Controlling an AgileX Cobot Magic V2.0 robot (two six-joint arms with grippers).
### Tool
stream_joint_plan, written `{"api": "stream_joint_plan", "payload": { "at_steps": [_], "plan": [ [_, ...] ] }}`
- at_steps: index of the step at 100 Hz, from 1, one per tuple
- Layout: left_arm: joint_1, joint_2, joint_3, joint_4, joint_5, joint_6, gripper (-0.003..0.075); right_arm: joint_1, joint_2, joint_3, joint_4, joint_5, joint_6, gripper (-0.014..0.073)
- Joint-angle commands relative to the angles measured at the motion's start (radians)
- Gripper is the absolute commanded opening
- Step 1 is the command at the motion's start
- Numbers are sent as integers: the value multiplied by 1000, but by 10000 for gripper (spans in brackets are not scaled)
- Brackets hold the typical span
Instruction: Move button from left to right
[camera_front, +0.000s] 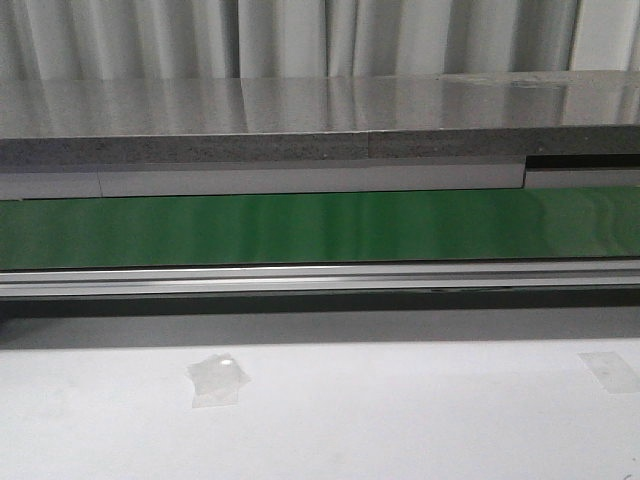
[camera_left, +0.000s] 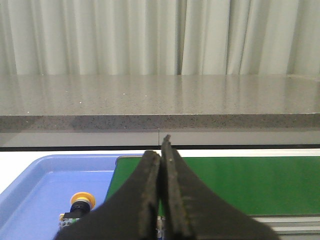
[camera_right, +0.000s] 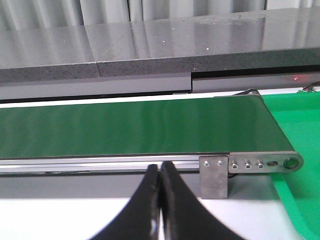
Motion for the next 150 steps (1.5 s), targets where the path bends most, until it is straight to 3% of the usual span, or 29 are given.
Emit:
{"api": "stream_joint_plan", "payload": {
  "at_steps": [1,42,62,91,131,150],
  "plan": [
    [-9,-33,45,0,-81,-9,-20,0,-19,-15,-12,-88,-2,-68],
    [-9,-33,42,7,-83,-9,-20,0,-19,-15,-12,-88,-2,-68],
    [-9,-31,-41,9,-43,-9,-20,0,-19,-15,-12,-88,-2,-68],
    [-9,135,-358,20,398,-9,-20,0,-19,-15,-12,-88,-2,-68],
    [-9,557,-843,53,853,-9,-20,0,-19,-15,-12,-88,-2,-68],
    [-9,715,-944,53,999,-9,-20,0,-19,-15,-12,-88,-2,-68]
  ]
}}
